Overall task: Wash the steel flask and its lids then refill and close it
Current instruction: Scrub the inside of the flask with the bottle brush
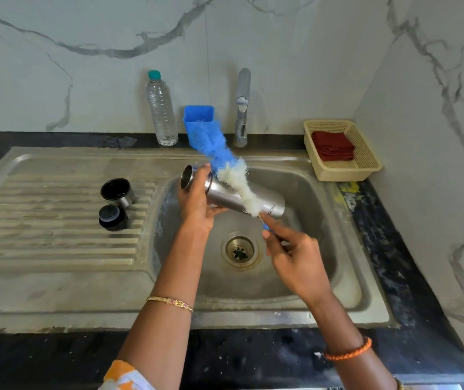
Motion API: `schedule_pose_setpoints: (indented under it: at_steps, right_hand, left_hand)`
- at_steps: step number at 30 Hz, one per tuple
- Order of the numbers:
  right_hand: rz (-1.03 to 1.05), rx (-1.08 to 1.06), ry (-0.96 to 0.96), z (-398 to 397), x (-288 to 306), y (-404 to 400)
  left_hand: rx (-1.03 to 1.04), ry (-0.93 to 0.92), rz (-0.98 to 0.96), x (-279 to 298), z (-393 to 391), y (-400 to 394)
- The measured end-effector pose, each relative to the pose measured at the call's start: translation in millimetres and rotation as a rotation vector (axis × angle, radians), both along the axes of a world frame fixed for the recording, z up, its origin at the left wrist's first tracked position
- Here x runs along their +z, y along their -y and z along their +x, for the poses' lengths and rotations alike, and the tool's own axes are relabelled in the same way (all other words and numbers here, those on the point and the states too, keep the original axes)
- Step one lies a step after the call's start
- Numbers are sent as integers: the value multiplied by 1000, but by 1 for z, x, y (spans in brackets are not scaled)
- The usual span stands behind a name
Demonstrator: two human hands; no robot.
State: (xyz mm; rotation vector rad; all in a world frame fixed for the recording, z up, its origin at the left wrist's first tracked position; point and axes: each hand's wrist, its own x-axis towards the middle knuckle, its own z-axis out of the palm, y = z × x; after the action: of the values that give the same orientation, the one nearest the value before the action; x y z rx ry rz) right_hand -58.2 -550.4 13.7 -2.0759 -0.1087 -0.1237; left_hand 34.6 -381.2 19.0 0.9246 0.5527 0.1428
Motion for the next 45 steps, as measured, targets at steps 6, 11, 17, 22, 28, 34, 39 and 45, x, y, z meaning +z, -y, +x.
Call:
schedule_pose_setpoints:
  at_steps: [6, 11, 17, 22, 28, 34, 39, 45]
  right_hand:
    - [13, -25, 40, -22, -17, -7]
    - [-17, -220, -92, -30, -25, 29]
    - [43, -54, -146, -30, -9, 10]
    - [-87, -3, -35, -43, -24, -16]
    - [-126, -223, -234, -21, -22, 25]
    - [-126, -70, -9, -20, 11, -22]
    - [-106, -86, 12, -34, 0, -26]
    - [-120, -193, -101, -30, -12, -14]
  left_hand:
    - [101, -27, 71, 4, -11, 16]
    - [194, -44, -16, 12, -21, 1]
    - [307, -183, -21, 1, -33, -6]
    - [366, -179, -47, -3, -38, -11]
    - [404, -112, 3, 7, -28, -24]
    - [362, -33, 110, 20, -10, -23]
    - [346, 51, 117, 22, 1, -30]
    - [277, 44, 111, 14, -2, -30]
